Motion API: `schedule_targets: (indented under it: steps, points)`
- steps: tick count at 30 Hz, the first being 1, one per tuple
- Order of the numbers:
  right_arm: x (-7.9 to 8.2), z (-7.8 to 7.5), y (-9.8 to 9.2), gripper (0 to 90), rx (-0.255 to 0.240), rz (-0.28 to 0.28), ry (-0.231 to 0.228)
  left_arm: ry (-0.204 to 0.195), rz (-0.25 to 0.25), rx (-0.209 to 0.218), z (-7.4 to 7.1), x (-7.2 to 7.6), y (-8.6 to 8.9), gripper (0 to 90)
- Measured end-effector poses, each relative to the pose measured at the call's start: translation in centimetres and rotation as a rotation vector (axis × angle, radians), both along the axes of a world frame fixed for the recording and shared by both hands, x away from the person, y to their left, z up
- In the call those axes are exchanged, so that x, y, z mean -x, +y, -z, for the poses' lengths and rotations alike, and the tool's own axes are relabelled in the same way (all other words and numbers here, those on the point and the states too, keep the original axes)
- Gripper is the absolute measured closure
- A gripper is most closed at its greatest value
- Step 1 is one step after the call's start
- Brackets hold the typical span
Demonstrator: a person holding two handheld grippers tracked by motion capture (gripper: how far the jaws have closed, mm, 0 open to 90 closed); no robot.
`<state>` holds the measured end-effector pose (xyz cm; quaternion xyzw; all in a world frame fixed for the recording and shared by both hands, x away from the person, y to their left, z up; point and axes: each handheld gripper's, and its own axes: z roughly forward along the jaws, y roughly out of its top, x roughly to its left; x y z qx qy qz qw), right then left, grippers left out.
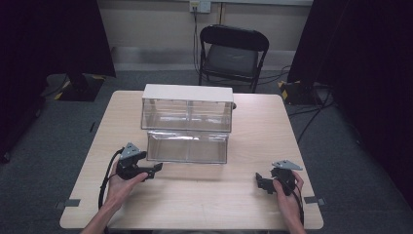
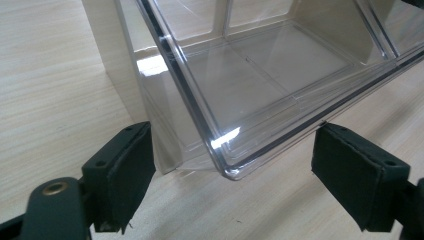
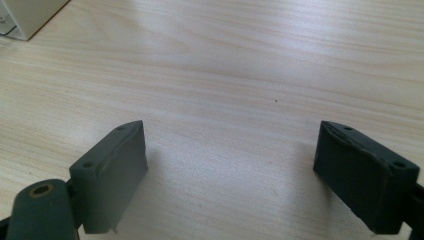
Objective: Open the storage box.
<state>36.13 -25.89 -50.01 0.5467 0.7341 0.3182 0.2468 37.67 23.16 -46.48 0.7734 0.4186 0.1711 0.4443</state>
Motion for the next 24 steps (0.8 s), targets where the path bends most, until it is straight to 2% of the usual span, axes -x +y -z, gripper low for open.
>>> schedule_targets:
  steps: [3,5,9,24]
  points:
    - [0.0,0.0,0.0,12.9,0.0,0.0,0.0,-0.006,0.009,0.018,-0.1,0.1,-0.07,16.6]
    - [0.0,0.0,0.0,12.9,0.0,0.0,0.0,-0.016,0.015,0.011,-0.2,0.17,-0.09,16.5]
    - [0.0,0.0,0.0,12.9,0.0,0.0,0.0,-0.01,0.014,0.019,-0.17,0.16,-0.08,16.4]
    - [0.0,0.0,0.0,12.9,0.0,0.0,0.0,-0.034,0.02,0.002,-0.37,0.3,-0.07,16.7]
